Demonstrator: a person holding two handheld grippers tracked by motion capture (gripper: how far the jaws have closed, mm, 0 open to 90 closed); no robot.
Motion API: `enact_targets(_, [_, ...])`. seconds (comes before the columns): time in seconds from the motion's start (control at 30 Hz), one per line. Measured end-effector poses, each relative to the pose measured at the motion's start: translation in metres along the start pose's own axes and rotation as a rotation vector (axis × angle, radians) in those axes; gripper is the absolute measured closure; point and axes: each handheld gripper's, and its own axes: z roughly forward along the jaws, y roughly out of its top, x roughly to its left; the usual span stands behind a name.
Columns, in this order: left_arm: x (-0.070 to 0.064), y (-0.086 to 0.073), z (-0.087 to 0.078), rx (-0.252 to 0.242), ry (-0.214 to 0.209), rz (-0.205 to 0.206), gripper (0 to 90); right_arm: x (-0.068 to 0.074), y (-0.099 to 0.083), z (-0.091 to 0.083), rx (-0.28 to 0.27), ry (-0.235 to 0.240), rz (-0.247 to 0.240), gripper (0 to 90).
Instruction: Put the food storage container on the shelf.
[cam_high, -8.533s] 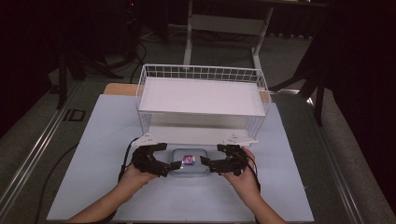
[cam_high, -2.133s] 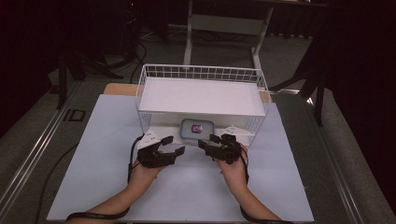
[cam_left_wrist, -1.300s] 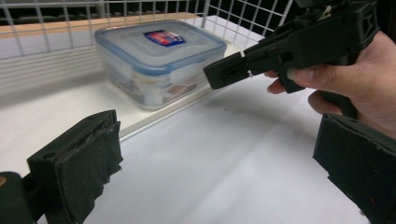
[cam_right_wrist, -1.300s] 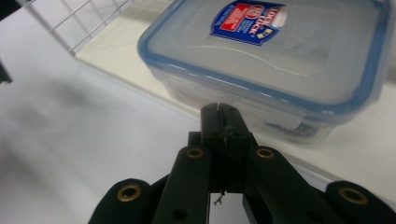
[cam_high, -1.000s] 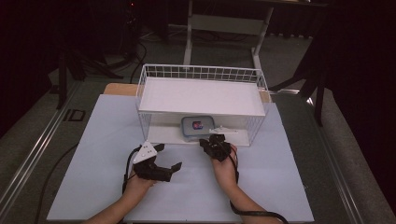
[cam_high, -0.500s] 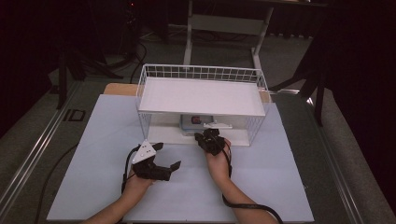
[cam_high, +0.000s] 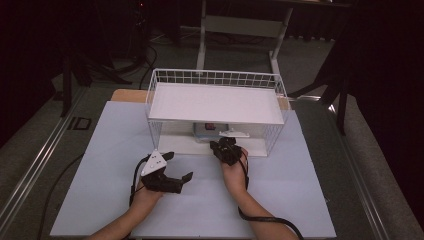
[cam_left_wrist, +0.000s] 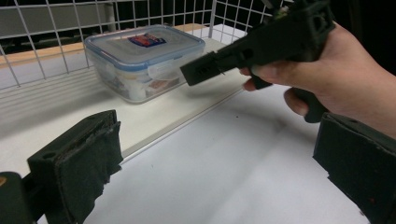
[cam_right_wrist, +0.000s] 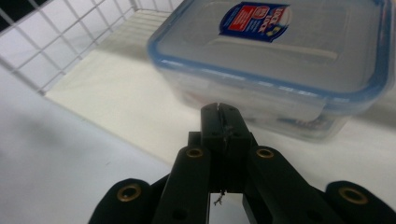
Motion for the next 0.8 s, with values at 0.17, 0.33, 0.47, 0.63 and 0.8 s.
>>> enact_targets(0.17, [0.000, 0.001, -0.002, -0.005, -0.009, -0.001, 1.9, 0.002, -0.005, -0.017, -0.017, 0.040, -0.011, 74.9])
enact_targets(0.33, [0.000, 0.003, -0.005, -0.014, -0.017, 0.010, 1.9, 0.007, -0.008, -0.040, -0.077, 0.087, -0.035, 46.9])
enact_targets(0.47, [0.000, 0.005, -0.005, -0.016, -0.025, 0.009, 1.9, 0.008, -0.009, -0.053, -0.108, 0.119, -0.036, 29.9])
enact_targets(0.63, [-0.001, 0.014, -0.006, -0.034, -0.076, 0.029, 1.9, 0.013, -0.013, -0.074, -0.131, 0.156, -0.099, 14.3])
enact_targets(0.8, [-0.002, 0.022, -0.011, -0.029, -0.108, 0.058, 1.9, 0.010, -0.018, -0.086, -0.140, 0.153, -0.124, 14.2])
